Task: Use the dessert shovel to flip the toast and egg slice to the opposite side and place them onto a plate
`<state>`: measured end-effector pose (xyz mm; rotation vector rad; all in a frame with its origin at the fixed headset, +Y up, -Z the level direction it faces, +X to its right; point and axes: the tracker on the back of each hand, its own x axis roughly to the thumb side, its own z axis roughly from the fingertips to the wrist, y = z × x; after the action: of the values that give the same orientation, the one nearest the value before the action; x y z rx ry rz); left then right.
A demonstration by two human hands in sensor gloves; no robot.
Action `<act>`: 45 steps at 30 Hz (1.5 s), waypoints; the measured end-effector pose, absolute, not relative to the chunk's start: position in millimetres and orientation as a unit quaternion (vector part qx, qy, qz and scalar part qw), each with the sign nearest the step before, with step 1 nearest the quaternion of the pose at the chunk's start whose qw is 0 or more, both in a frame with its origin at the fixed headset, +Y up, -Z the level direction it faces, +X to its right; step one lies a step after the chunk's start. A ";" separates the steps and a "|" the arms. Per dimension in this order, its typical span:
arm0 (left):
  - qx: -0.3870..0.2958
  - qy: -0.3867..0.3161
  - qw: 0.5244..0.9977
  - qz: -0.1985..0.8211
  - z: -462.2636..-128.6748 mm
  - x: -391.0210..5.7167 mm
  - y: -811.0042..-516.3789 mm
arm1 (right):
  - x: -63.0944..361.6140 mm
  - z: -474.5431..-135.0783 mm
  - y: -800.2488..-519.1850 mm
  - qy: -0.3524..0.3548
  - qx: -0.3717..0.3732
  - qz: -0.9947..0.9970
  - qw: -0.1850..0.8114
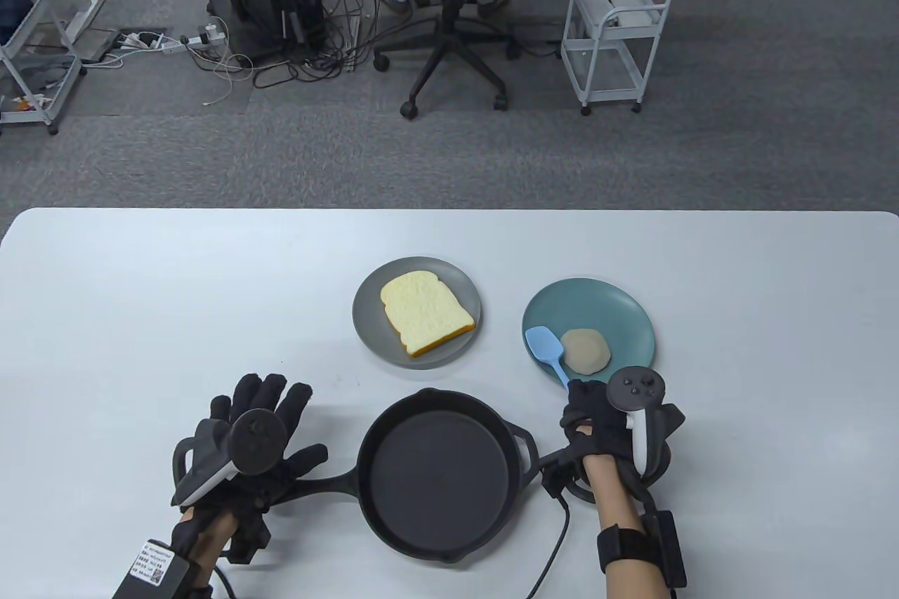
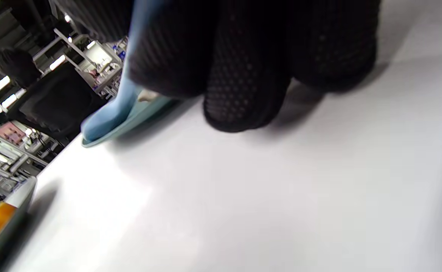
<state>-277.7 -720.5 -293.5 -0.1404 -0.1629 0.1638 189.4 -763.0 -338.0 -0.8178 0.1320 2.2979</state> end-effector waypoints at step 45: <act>-0.076 -0.103 0.989 0.070 -292.9 -269.2 -724.8 | 41.9 -379.3 -688.4 0.099 -0.135 0.973 0.158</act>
<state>-269.2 -724.8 -292.9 -0.1531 -0.2061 0.1414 41.9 -688.4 -379.3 -0.3848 0.2822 2.7837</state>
